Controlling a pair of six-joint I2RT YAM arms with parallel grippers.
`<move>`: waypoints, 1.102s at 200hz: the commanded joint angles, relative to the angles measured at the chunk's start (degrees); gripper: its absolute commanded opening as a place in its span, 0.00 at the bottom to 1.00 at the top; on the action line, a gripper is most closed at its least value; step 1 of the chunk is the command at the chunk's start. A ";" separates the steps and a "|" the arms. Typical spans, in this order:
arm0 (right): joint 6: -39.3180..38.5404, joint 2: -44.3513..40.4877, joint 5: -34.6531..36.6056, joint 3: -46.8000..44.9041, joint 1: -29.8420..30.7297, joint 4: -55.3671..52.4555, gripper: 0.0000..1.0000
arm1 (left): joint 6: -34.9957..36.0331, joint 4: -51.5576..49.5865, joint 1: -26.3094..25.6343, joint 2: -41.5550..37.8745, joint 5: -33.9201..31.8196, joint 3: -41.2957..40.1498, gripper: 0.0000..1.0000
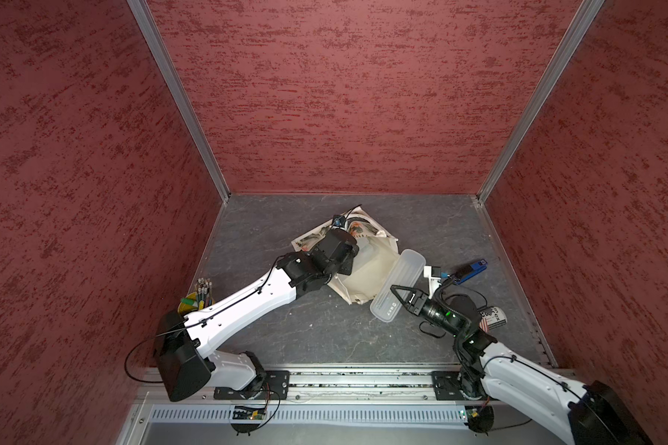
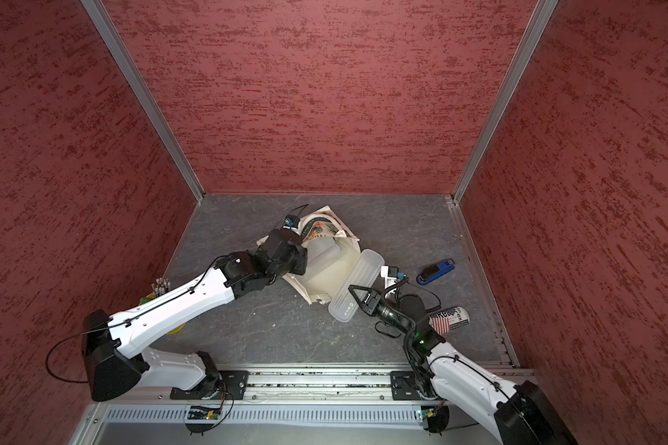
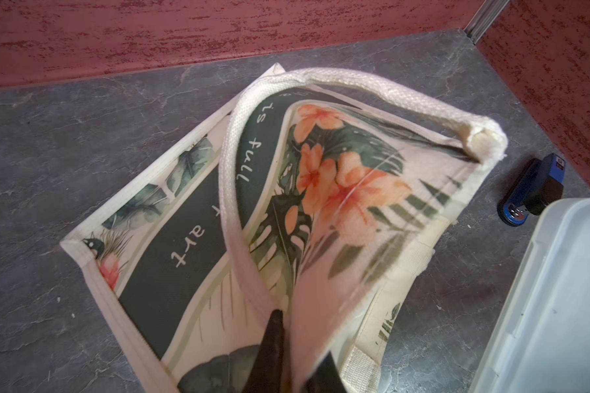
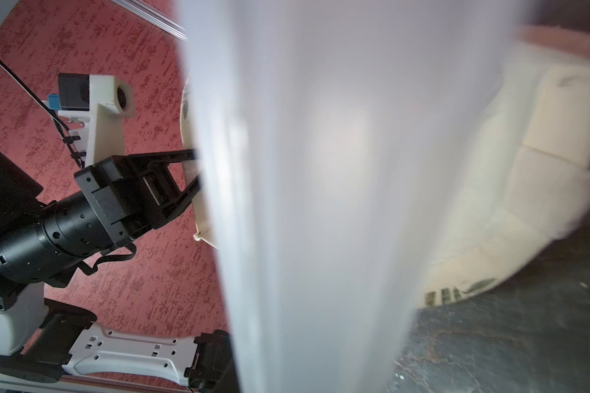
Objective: Take out the pencil case from the canvas bag
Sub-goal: Pick up the pencil case from the canvas bag, then place the pencil case at the center of the board.
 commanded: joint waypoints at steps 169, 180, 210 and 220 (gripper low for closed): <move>3.05 10.55 -11.27 9.34 -24.28 6.42 0.28 | -2.63 2.35 1.55 -10.67 4.83 -7.48 0.00; 2.83 11.83 -11.77 10.62 -25.14 6.84 0.28 | -2.25 2.35 0.89 -10.78 4.56 -7.39 0.00; 3.77 15.55 -12.15 12.18 -27.43 9.99 0.28 | -2.32 2.94 0.04 -10.94 4.19 -7.87 0.00; 3.93 17.00 -12.41 12.79 -28.29 10.91 0.28 | -2.32 3.29 -0.45 -10.99 4.28 -8.16 0.00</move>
